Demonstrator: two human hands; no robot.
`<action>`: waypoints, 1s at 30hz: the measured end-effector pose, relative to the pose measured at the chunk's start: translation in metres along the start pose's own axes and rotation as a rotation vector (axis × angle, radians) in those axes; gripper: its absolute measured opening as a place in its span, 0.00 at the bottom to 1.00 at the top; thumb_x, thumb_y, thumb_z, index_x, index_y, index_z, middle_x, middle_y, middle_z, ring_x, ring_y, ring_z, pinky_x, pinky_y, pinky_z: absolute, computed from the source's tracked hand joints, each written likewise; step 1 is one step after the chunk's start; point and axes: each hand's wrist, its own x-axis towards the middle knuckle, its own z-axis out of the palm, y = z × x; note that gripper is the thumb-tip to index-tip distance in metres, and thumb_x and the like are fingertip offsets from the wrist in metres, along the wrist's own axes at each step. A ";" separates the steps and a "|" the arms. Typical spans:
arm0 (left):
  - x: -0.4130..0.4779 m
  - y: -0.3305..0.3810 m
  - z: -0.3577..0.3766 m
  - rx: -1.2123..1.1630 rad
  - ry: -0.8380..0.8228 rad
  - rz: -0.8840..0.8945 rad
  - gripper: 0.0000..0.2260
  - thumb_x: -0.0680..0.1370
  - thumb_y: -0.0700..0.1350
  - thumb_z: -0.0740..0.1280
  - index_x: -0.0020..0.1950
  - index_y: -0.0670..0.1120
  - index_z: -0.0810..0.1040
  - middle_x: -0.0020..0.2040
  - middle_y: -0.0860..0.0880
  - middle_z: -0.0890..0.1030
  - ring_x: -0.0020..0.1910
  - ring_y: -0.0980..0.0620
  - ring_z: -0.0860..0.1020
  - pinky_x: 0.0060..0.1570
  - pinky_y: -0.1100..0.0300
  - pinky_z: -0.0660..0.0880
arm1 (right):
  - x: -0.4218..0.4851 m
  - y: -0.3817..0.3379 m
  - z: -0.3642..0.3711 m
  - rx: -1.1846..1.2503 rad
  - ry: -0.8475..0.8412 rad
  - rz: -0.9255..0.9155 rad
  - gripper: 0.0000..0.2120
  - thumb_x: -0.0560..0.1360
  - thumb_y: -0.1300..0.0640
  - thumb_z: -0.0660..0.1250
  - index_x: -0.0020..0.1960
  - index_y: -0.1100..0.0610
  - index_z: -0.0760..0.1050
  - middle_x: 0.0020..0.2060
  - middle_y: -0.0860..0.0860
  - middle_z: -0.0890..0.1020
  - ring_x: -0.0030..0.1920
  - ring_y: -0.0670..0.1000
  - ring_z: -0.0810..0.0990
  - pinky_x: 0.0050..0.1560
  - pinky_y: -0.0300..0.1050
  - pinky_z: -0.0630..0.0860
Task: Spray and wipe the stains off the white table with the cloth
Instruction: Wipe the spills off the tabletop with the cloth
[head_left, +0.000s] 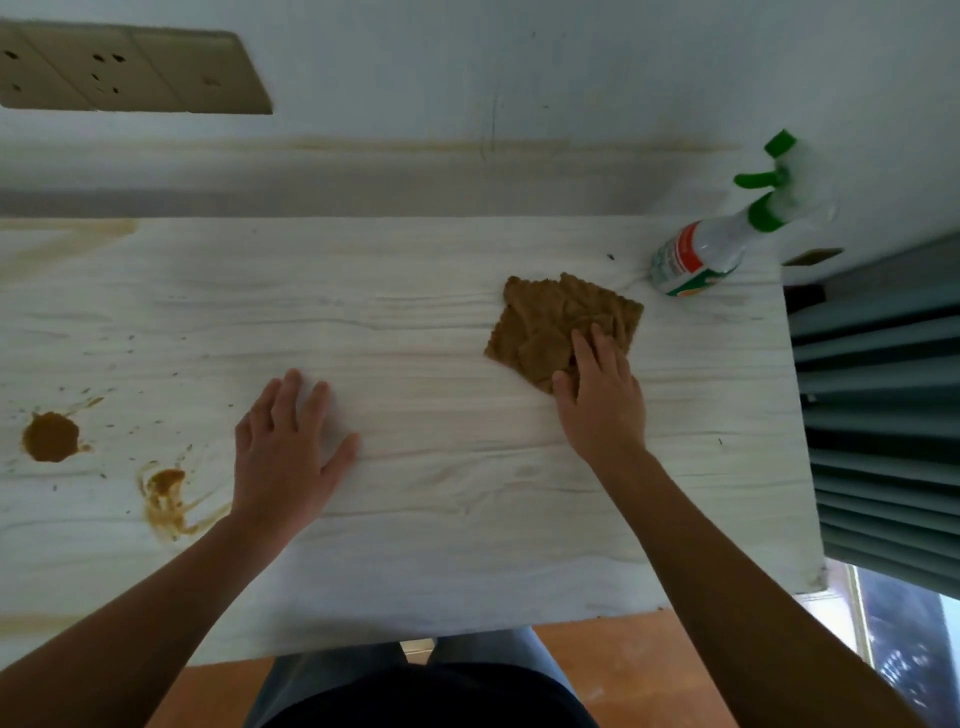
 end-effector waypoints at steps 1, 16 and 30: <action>0.000 0.000 0.000 -0.002 0.001 0.003 0.34 0.76 0.66 0.55 0.76 0.47 0.67 0.79 0.38 0.64 0.76 0.35 0.62 0.66 0.37 0.67 | 0.007 -0.001 -0.002 0.007 0.005 0.018 0.30 0.82 0.43 0.55 0.81 0.51 0.55 0.81 0.52 0.55 0.80 0.56 0.54 0.75 0.57 0.59; -0.001 0.002 -0.001 0.027 0.030 0.013 0.34 0.77 0.64 0.54 0.77 0.43 0.68 0.79 0.37 0.63 0.77 0.34 0.62 0.68 0.39 0.66 | 0.152 -0.080 -0.026 -0.037 0.047 -0.002 0.28 0.83 0.51 0.54 0.81 0.52 0.53 0.82 0.52 0.52 0.81 0.57 0.48 0.80 0.55 0.48; 0.000 -0.002 0.004 0.011 0.046 0.023 0.34 0.78 0.64 0.55 0.76 0.44 0.68 0.79 0.37 0.64 0.76 0.34 0.63 0.69 0.40 0.64 | 0.030 -0.041 0.009 -0.071 -0.024 -0.249 0.28 0.82 0.46 0.55 0.81 0.50 0.56 0.81 0.51 0.55 0.81 0.55 0.50 0.78 0.57 0.53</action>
